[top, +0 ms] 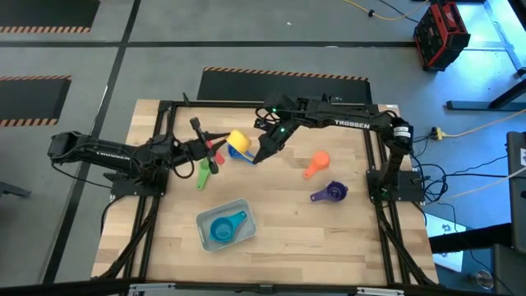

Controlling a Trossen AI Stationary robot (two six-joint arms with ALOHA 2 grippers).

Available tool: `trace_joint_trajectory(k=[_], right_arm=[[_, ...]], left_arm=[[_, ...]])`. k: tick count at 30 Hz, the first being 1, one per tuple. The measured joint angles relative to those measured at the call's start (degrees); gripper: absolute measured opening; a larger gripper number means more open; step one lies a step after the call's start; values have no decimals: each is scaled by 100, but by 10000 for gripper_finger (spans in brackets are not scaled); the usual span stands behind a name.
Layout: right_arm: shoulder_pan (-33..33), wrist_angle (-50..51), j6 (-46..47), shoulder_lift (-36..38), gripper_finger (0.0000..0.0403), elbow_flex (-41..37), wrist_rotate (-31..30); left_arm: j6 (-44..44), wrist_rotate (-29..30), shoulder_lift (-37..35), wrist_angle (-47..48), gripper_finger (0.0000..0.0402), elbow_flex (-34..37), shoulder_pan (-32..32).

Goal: Nest measuring cups in basket
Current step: Stack the yellow measuring cup into the light blue measuring cup in the grey bin

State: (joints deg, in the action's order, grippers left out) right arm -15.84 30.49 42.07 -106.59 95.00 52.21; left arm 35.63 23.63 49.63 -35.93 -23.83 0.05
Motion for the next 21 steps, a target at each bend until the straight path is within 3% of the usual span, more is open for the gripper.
trace_joint_trajectory(k=[21], right_arm=[[60,-124,-59,0,153,7,-7]], left_arm=[[-58,-25,2,-54,16,4,0]])
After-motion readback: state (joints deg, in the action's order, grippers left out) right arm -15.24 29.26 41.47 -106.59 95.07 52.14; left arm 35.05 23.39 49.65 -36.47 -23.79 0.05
